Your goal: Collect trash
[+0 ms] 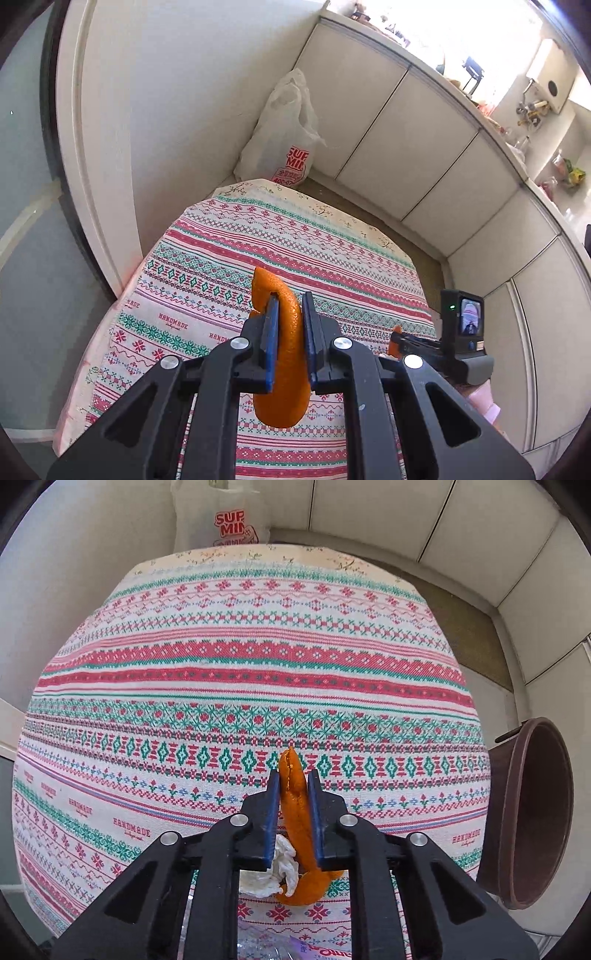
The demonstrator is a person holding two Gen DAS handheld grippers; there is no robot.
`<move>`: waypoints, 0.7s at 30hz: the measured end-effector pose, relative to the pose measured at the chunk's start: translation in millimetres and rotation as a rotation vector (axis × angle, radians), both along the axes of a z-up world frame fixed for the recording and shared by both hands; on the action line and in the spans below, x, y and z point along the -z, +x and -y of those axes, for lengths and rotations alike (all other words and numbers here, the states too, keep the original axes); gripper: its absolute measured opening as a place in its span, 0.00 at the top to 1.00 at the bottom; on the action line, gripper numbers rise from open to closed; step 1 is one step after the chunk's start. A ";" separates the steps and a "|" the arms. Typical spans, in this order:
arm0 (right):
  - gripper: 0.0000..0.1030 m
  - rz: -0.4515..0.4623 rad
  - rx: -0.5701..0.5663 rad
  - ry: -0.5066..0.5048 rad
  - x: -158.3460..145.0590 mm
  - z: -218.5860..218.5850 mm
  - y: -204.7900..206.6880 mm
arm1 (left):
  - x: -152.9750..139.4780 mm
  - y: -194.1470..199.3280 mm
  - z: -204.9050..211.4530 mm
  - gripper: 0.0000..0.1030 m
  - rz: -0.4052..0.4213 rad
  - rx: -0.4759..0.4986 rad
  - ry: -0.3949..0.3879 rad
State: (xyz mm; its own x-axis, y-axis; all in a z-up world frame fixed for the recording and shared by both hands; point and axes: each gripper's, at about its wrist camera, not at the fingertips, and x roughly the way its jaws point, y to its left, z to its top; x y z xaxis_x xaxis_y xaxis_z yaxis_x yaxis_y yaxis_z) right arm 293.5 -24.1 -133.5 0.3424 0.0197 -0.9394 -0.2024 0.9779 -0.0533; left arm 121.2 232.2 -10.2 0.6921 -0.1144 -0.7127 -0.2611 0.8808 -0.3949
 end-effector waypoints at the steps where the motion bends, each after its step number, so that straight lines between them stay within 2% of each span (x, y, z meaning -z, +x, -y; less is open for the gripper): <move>1: 0.88 0.011 0.002 0.002 -6.7 0.2 0.9 | 0.3 0.0 -0.5 0.88 -0.002 -0.001 -0.001; 11: 0.93 0.194 0.025 0.073 -90.7 18.9 2.2 | 2.1 2.7 7.4 0.88 -0.009 0.009 -0.001; 14: 0.93 0.211 0.020 0.094 -110.0 26.2 -0.5 | 4.1 4.3 11.4 0.88 -0.016 0.011 -0.005; 16: 0.90 0.205 0.019 0.092 -109.8 28.3 1.7 | 5.6 4.8 13.8 0.88 -0.022 0.014 -0.017; 17: 0.85 0.190 0.013 0.089 -106.7 27.0 2.3 | 5.8 4.8 15.0 0.88 -0.023 0.016 -0.027; 18: 0.57 0.167 0.003 0.087 -99.7 24.3 2.9 | 5.7 4.9 16.7 0.88 -0.023 0.019 -0.032; 19: 0.43 0.152 0.001 0.081 -92.3 20.5 1.9 | 5.4 4.9 18.4 0.88 -0.022 0.022 -0.030; 20: 0.34 0.128 -0.006 0.072 -81.0 16.8 0.6 | 4.8 5.4 20.4 0.88 -0.020 0.026 -0.022; 21: 0.37 0.089 -0.026 0.068 -68.1 12.4 -1.8 | 4.4 6.0 21.9 0.88 -0.020 0.028 -0.014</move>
State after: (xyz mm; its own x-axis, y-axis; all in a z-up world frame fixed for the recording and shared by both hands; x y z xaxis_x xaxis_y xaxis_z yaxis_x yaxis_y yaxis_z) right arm 291.7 -36.6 -65.4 0.4231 0.0925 -0.9014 -0.2251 0.9743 -0.0057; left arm 127.3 210.2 -14.6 0.6742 -0.1436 -0.7244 -0.2440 0.8825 -0.4021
